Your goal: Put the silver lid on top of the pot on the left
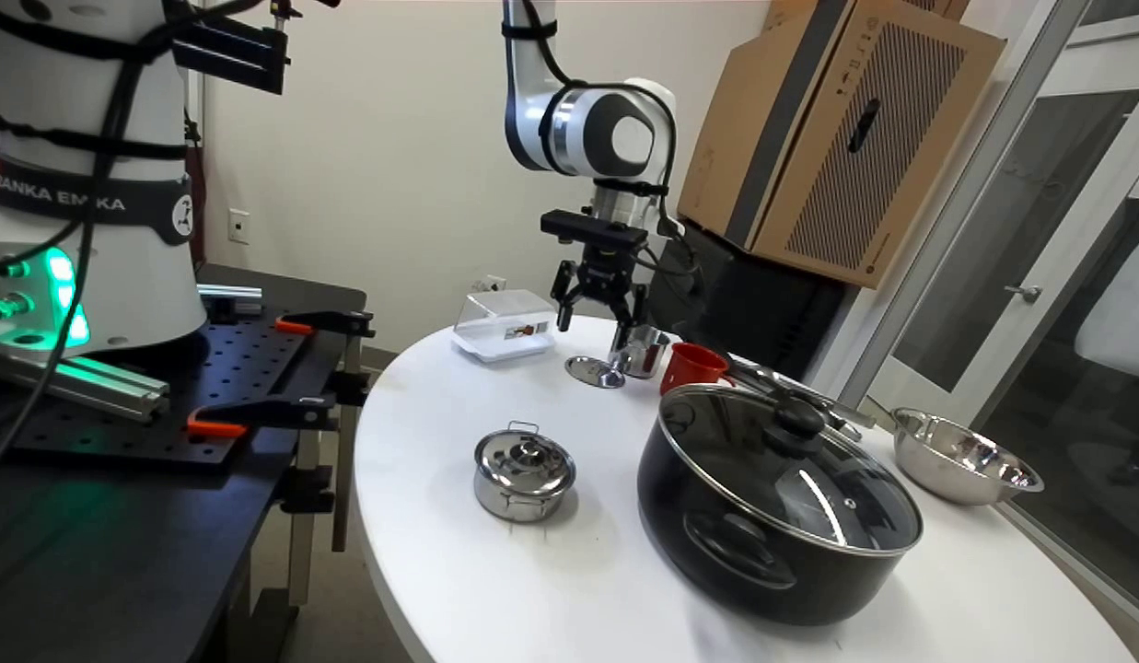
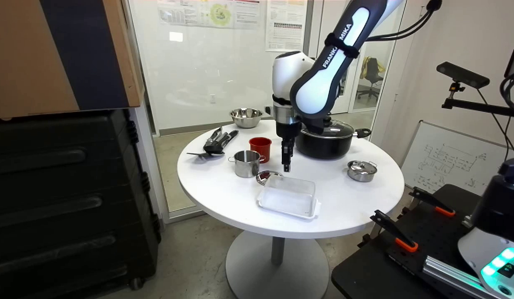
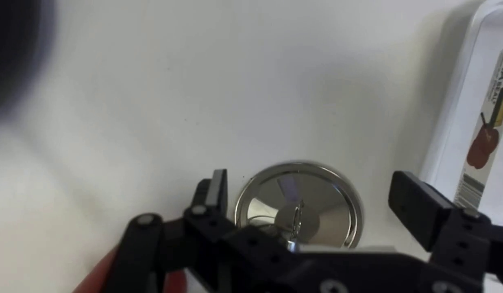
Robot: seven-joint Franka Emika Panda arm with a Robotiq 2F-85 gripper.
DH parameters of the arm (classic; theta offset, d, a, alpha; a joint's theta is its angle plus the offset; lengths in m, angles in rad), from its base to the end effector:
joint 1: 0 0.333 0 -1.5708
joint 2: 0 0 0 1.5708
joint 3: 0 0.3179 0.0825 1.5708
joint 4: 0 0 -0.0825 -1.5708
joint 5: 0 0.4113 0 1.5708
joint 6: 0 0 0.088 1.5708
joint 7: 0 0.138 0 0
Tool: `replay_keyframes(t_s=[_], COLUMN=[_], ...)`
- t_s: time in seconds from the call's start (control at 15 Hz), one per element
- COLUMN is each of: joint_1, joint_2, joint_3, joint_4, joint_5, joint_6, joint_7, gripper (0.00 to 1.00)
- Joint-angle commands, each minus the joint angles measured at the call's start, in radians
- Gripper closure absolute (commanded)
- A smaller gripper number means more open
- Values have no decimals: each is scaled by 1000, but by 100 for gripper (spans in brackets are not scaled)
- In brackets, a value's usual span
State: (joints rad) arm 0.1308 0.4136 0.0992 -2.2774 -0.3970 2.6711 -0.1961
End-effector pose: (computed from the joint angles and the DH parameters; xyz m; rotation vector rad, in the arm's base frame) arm 0.5247 0.1334 0.1178 2.7826 1.1339 -0.0135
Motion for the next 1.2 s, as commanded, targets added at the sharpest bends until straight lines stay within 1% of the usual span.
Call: replay_keyframes(t_s=[0.0,0.2,0.4,0.73,1.13], joint_1=[43,70,91,99,97], joint_2=[99,156,191,197,187], joint_3=[-38,-51,-53,-40,-52], joint_4=[101,164,202,206,196], joint_5=[-1,-1,5,65,119], joint_6=[12,-3,-7,-16,-12], joint_7=[68,95,108,172,212], gripper=[0,0,0,0,0])
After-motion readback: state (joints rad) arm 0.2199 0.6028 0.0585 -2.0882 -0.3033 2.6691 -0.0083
